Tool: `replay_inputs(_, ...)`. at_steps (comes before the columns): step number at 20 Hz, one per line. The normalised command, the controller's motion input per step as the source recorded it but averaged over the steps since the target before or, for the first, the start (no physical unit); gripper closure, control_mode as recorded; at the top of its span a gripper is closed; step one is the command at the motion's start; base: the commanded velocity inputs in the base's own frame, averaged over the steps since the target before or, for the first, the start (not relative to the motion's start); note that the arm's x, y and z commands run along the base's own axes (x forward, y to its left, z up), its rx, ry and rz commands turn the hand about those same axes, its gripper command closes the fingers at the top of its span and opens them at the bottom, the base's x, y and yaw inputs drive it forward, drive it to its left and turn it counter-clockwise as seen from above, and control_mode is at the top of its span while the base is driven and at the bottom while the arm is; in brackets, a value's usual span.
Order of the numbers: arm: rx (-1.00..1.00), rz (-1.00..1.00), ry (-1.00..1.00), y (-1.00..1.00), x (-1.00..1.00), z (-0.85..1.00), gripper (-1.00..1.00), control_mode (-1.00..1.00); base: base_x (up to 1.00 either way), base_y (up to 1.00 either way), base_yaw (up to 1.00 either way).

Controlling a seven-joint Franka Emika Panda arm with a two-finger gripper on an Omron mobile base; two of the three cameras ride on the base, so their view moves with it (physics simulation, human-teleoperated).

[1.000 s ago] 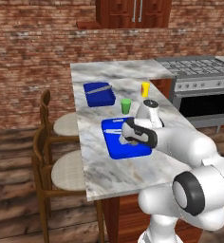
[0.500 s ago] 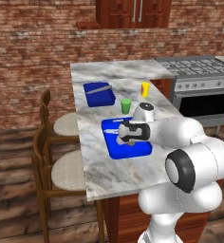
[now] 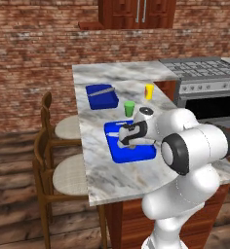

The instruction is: Gather the lime and garlic from the fridge and place them on a tray on the dining counter. Then gather the chicken drumsticks from the fridge and place them on the other tray.

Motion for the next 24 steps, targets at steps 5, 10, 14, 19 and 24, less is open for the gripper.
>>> replay_inputs(5,0.00,0.00,0.00,0.01,0.31,-0.23,1.00,-1.00,0.00,0.00,0.00)
replay_inputs(10,0.00,0.00,0.00,0.06,0.21,-0.18,-1.00,-1.00,0.00,0.00,0.00)
replay_inputs(14,0.00,0.00,0.00,0.00,0.01,0.00,-1.00,-1.00,0.00,0.00,0.00)
replay_inputs(19,0.00,0.00,0.00,0.00,0.00,0.00,-1.00,-1.00,0.00,0.00,0.00)
replay_inputs(24,0.00,0.00,-0.04,-0.04,-0.18,0.56,-1.00,-1.00,0.00,0.00,0.00)
